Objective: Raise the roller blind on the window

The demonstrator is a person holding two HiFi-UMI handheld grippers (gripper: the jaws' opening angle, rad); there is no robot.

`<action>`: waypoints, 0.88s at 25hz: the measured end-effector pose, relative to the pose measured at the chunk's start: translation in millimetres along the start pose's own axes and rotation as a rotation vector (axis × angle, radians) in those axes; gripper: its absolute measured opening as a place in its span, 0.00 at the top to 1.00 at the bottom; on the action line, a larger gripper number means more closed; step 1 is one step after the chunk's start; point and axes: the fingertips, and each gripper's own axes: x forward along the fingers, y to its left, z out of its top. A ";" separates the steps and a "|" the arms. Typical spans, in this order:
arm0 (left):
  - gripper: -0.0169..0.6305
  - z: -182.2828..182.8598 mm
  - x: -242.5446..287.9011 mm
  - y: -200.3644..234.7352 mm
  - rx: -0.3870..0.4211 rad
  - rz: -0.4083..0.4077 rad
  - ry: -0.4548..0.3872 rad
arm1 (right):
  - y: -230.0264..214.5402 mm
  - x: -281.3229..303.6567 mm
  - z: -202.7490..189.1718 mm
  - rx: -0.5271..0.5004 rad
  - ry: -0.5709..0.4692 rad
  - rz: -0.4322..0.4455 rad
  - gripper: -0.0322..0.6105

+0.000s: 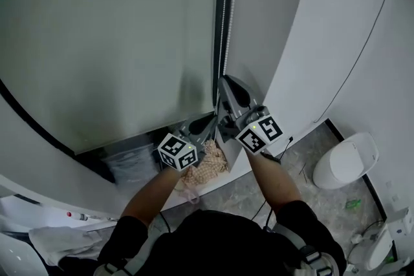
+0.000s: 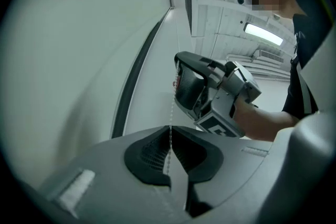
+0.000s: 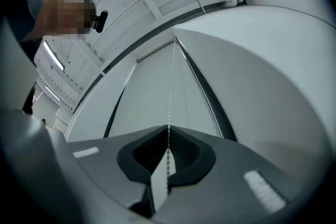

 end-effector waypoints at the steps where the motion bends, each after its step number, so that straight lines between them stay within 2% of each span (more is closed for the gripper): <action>1: 0.95 -17.4 -0.3 -1.1 -0.020 0.002 0.031 | 0.1 -10.5 -13.2 0.018 0.021 -0.005 0.93; 7: 0.95 -119.4 -19.1 -21.0 -0.170 0.022 0.207 | -5.2 -82.3 -87.4 0.174 0.161 -0.077 0.93; 9: 0.95 -136.3 -27.5 -30.7 -0.179 0.001 0.243 | -3.8 -94.9 -98.7 0.194 0.179 -0.098 0.93; 11: 0.92 -137.9 -30.5 -41.1 -0.162 -0.057 0.262 | -2.8 -97.9 -98.5 0.182 0.183 -0.104 0.93; 12: 0.83 -133.5 -30.7 -46.4 -0.155 -0.097 0.265 | -2.8 -97.8 -97.3 0.163 0.188 -0.101 0.93; 14: 0.71 -117.4 -32.8 -55.0 -0.141 -0.179 0.257 | -4.3 -98.9 -96.1 0.131 0.199 -0.094 0.93; 18: 0.69 -56.5 -31.2 -48.0 -0.096 -0.252 0.145 | -10.6 -104.0 -93.6 0.142 0.198 -0.105 0.93; 22: 0.69 48.7 4.5 -34.0 -0.014 -0.262 -0.025 | -8.7 -104.5 -89.8 0.149 0.200 -0.105 0.93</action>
